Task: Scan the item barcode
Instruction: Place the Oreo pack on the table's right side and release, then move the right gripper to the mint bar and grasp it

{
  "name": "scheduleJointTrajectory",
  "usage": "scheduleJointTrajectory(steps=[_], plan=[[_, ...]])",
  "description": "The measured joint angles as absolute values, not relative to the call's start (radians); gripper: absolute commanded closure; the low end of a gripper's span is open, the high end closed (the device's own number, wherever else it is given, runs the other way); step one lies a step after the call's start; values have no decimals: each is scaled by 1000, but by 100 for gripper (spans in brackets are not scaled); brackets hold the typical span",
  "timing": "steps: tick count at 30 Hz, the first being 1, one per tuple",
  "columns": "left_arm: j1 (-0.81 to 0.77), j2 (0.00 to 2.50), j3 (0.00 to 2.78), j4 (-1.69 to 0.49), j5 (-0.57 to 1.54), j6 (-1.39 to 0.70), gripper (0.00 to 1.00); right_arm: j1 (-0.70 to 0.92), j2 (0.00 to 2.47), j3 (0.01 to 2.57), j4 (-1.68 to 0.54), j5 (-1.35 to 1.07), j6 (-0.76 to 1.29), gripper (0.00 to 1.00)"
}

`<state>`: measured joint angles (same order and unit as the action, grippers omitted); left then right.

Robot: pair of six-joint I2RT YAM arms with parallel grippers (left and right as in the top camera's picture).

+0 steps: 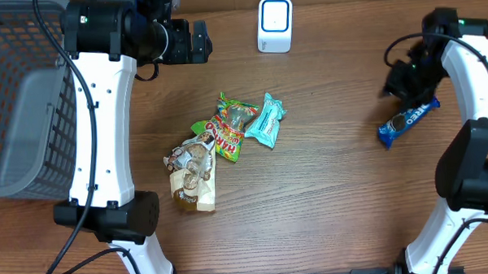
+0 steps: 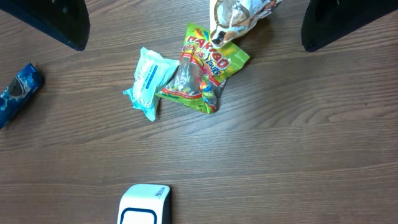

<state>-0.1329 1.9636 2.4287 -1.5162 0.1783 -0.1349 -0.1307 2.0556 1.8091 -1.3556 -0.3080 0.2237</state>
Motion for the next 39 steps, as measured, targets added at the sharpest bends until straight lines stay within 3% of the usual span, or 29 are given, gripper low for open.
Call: scheduleJointTrajectory(steps=[8,17,25,39], plan=[[-133,1964,2429,-1516,178,-135,0,89,1999,1811,-1285,-511,208,53],[-133,1964,2429,-1515,178,-135,0,337,1996,1676,-1008,-374,485,45],[-133,1964,2429,-1516,179,-135,0,445,1996,1501,-762,-281,674,41],[-133,1964,2429,-1516,178,-135,0,486,2072,1430,-615,-202,808,57]])
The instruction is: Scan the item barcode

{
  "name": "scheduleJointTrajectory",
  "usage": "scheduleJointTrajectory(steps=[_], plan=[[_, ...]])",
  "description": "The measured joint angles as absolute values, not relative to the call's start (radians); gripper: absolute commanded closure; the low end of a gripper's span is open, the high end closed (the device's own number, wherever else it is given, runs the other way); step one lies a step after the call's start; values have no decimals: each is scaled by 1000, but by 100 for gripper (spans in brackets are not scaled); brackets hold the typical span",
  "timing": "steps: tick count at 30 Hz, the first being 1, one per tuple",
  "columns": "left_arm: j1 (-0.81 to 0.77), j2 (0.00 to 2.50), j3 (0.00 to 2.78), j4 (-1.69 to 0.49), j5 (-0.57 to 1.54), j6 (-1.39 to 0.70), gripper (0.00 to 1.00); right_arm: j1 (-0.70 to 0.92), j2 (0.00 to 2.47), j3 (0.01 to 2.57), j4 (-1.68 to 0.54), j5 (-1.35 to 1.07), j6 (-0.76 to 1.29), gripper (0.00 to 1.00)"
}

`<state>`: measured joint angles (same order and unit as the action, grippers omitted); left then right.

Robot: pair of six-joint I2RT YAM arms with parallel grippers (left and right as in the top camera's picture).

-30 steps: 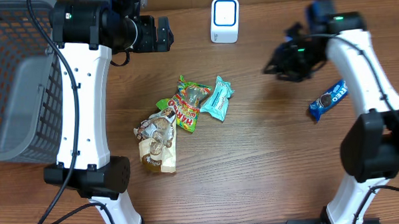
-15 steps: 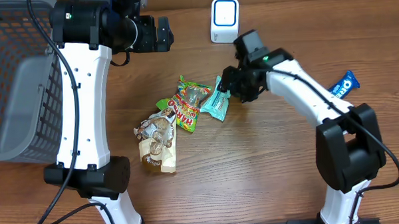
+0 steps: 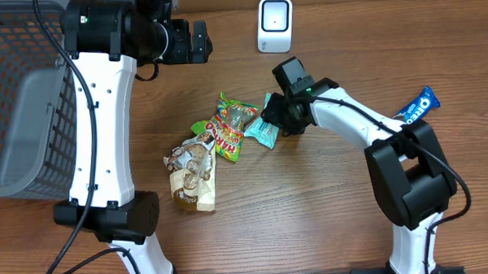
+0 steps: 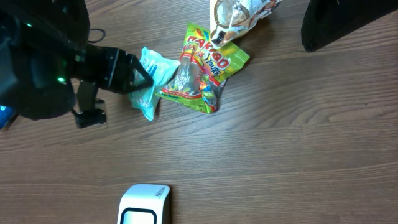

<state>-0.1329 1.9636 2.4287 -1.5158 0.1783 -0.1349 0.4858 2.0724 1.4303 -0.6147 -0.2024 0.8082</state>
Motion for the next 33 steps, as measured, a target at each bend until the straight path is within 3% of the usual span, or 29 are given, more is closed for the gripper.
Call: scheduleJointTrajectory(steps=[3,6,8,18,23,33], plan=[[-133,1964,2429,-1516,179,-135,0,491,2082,1430,-604,-203,811,67],[-133,1964,2429,-1516,178,-135,0,493,2083,1432,-603,-207,809,89],[-133,1964,2429,-1516,178,-135,0,493,2083,1436,-609,-208,812,96],[-133,1964,2429,-1516,178,-135,0,469,2081,1455,-722,-296,744,96],[-133,1964,2429,-1516,178,-135,0,406,2082,1461,-833,-540,656,96],[-133,1964,2429,-1516,178,-135,0,233,2082,1461,-824,-1166,503,96]])
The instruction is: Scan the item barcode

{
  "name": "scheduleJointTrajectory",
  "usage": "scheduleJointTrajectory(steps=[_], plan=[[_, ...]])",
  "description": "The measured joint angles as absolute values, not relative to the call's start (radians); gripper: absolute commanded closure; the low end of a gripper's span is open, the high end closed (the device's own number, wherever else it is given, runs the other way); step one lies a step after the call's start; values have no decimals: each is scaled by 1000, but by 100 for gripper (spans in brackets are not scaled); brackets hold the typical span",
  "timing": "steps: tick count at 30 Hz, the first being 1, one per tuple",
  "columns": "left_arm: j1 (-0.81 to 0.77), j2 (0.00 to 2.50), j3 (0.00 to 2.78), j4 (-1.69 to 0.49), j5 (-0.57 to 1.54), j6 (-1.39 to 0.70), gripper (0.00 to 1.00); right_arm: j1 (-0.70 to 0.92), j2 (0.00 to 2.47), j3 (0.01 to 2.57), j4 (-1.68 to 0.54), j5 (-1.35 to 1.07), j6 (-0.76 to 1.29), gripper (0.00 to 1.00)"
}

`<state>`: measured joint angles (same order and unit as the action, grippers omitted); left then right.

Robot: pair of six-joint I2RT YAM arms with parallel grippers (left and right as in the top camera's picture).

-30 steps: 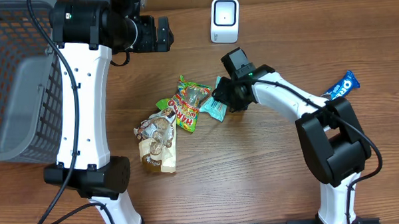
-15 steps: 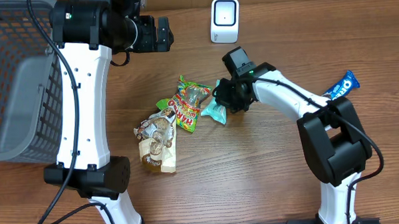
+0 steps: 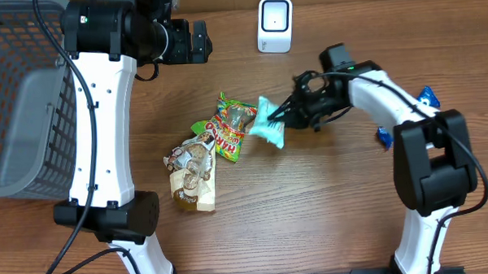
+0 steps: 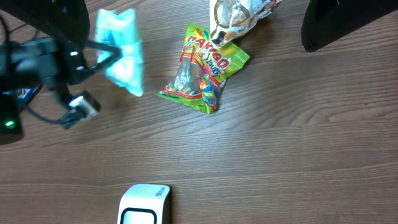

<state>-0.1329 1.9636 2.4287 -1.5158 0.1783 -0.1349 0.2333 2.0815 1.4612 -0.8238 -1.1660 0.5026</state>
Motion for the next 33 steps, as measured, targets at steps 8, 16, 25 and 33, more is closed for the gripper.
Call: scheduleJointTrajectory(steps=[8,16,25,33], plan=[[-133,1964,2429,-1516,178,-135,0,206,2082,1461,-801,-1423,462,96],[-133,1964,2429,-1516,178,-135,0,204,2082,1461,-826,-1509,463,96],[-133,1964,2429,-1516,178,-135,0,149,2070,1461,-852,-1521,421,97],[-133,1964,2429,-1516,179,-135,0,92,1863,1461,-980,-1508,194,96]])
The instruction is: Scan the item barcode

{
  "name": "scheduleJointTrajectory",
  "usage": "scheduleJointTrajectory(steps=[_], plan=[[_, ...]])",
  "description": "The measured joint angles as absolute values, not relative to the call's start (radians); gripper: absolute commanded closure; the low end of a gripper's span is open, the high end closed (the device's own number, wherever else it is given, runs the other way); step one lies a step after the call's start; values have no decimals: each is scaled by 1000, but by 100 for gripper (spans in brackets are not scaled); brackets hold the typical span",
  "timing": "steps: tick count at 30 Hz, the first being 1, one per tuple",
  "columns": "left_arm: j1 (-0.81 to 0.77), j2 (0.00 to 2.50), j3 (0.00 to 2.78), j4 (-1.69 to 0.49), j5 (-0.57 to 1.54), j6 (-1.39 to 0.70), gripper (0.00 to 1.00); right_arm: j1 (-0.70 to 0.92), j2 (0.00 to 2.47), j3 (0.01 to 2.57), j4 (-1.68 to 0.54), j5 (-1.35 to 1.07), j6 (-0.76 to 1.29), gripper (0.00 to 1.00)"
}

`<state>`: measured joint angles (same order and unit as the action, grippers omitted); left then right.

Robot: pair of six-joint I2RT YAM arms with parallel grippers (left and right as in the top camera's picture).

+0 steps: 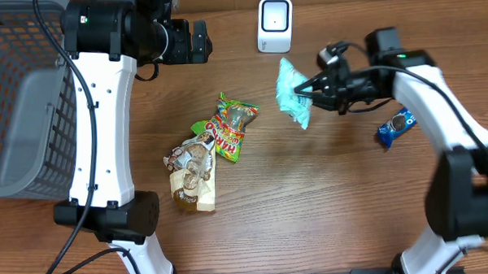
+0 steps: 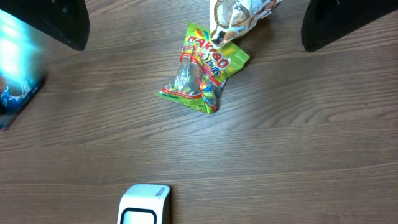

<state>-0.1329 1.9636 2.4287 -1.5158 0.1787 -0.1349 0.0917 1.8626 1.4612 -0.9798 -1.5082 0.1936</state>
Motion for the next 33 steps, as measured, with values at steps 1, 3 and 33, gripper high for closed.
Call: scheduleJointTrajectory(steps=[1,3,33], plan=[[-133,1964,2429,-1515,178,-135,0,88,1822,1462,-998,-1475,170,96],[-133,1964,2429,-1516,178,-135,0,89,1757,1467,-1058,-1341,143,96],[-133,1964,2429,-1516,178,-135,0,717,2054,1473,-1257,902,606,77]])
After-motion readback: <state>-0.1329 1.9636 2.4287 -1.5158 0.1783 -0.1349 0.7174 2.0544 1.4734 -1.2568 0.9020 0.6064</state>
